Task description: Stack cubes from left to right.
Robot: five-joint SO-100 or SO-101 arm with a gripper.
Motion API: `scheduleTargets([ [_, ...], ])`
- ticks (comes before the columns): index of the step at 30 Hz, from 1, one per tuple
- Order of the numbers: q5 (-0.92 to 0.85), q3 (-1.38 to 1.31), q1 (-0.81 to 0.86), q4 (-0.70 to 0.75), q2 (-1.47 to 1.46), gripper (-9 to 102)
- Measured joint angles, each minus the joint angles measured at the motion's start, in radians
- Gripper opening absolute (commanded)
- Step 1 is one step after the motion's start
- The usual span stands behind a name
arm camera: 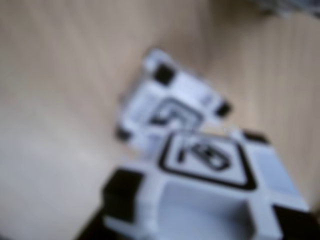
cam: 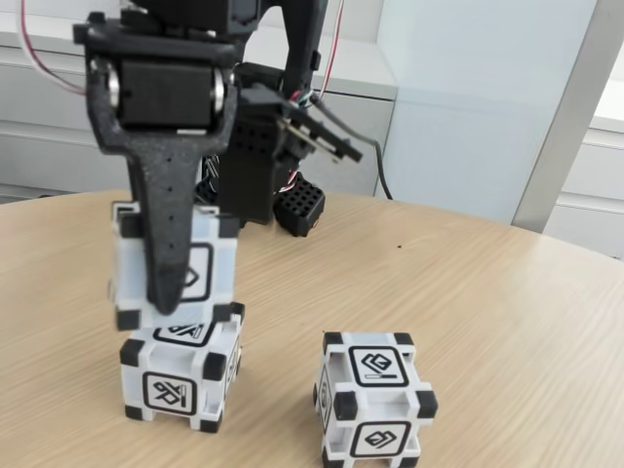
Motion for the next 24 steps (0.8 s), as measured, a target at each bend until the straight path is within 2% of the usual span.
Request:
scheduleTargets([
  [12, 0.021, 0.0, 0.0, -0.021, 0.0, 13],
  [20, -0.002, 0.0, 0.0, 0.101, 0.0, 13],
  [24, -0.002, 0.0, 0.0, 0.112, 0.0, 13],
])
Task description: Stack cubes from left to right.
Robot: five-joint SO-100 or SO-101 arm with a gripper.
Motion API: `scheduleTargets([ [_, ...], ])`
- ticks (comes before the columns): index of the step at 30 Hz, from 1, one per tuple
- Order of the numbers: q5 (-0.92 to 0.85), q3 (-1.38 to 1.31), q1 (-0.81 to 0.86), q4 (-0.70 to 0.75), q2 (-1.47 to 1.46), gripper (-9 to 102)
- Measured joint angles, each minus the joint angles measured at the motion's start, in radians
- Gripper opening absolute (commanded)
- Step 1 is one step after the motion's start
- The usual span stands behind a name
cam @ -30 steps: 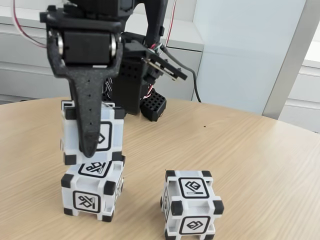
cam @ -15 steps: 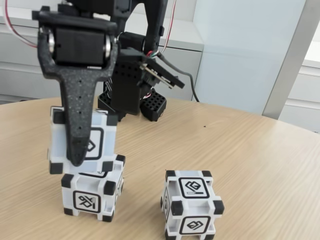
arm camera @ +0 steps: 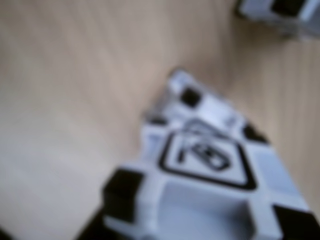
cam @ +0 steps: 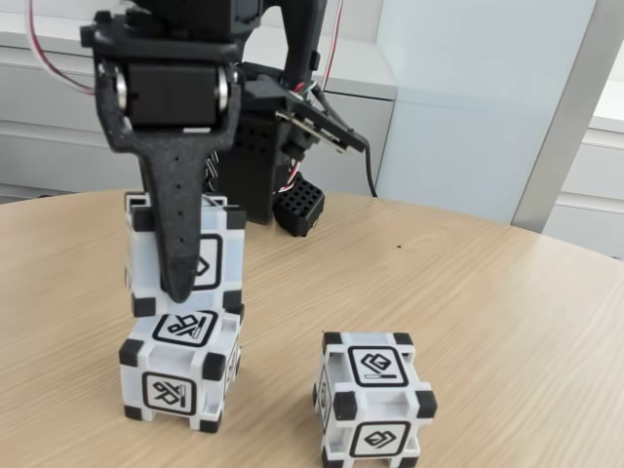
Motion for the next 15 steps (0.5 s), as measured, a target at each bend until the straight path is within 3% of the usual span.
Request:
scheduleTargets([
  [15, -0.052, -0.005, 0.002, 0.002, -0.106, 13],
])
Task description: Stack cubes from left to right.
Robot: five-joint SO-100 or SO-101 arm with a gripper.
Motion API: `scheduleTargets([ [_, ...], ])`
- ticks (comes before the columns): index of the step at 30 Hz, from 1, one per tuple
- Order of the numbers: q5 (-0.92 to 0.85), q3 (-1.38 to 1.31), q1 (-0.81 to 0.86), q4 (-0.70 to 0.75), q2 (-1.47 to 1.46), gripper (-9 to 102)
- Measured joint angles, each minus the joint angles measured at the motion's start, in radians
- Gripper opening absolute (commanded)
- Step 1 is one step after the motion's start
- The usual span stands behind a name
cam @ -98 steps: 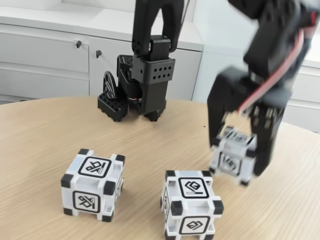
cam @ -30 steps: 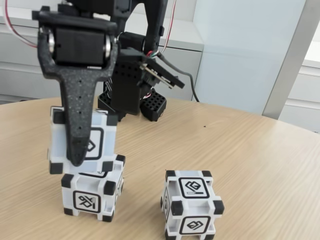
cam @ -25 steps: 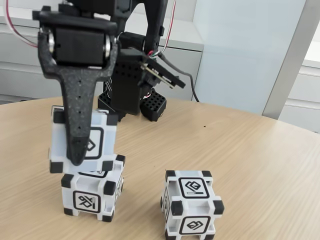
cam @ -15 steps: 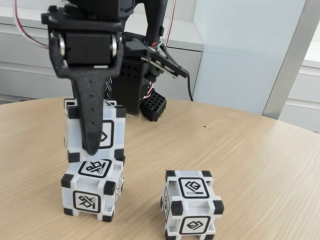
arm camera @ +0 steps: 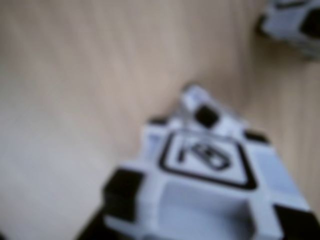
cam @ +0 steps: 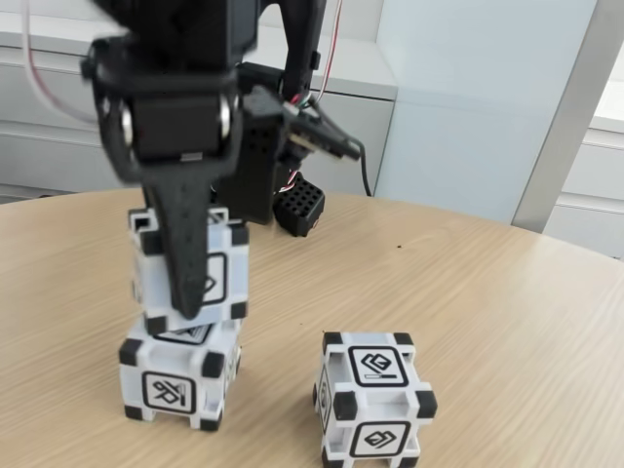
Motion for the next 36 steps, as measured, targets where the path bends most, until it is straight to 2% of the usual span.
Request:
scheduleTargets([
  [4, -0.011, -0.018, 0.002, 0.014, -0.037, 17],
  [9, -0.011, -0.017, 0.002, 0.014, -0.037, 31],
  [12, -0.005, -0.005, -0.011, 0.0, -0.057, 35],
  [23, 0.011, -0.003, -0.011, 0.012, -0.054, 35],
  [36, 0.031, -0.002, -0.002, 0.012, 0.146, 34],
])
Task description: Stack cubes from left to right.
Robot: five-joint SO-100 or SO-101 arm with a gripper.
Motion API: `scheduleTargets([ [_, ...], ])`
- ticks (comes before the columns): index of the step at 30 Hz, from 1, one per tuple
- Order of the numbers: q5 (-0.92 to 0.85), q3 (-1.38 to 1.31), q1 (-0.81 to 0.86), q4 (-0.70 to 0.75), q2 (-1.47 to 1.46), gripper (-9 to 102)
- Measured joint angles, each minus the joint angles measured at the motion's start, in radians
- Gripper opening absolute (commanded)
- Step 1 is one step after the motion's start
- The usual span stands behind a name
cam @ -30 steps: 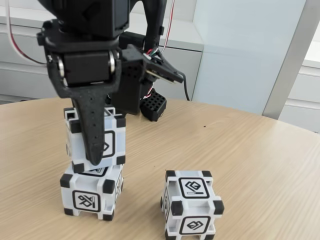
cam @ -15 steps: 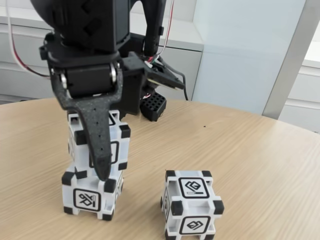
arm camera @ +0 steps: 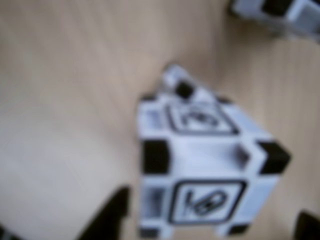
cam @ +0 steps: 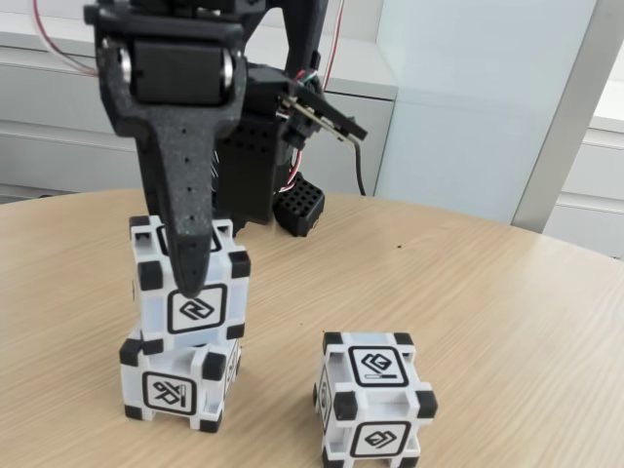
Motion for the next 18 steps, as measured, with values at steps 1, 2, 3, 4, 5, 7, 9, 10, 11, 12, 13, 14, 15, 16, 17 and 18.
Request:
scheduleTargets([
  [1, 0.005, 0.0, 0.0, 0.0, 0.0, 34],
  [2, 0.011, 0.0, 0.0, 0.0, 0.0, 34],
  [3, 0.018, 0.0, 0.0, 0.0, 0.0, 34],
  [4, 0.026, 0.0, 0.0, 0.0, 0.0, 34],
  [5, 0.034, 0.0, 0.0, 0.0, 0.0, 34],
  [7, 0.046, 0.0, 0.0, 0.003, 0.012, 34],
  [9, 0.061, 0.0, -0.003, 0.003, 0.051, 34],
  [10, 0.072, 0.0, -0.009, 0.003, 0.08, 34],
  [11, 0.081, 0.0, -0.026, 0.003, 0.114, 34],
  [12, 0.094, 0.0, -0.048, 0.003, 0.15, 34],
  [13, 0.106, 0.0, -0.075, 0.006, 0.19, 34],
  [14, 0.12, 0.0, -0.094, 0.014, 0.232, 34],
  [15, 0.13, 0.0, -0.11, 0.028, 0.275, 34],
  [16, 0.143, 0.0, -0.12, 0.046, 0.316, 34],
  [17, 0.15, 0.0, -0.144, 0.058, 0.354, 34],
  [18, 0.158, 0.0, -0.176, 0.067, 0.39, 34],
])
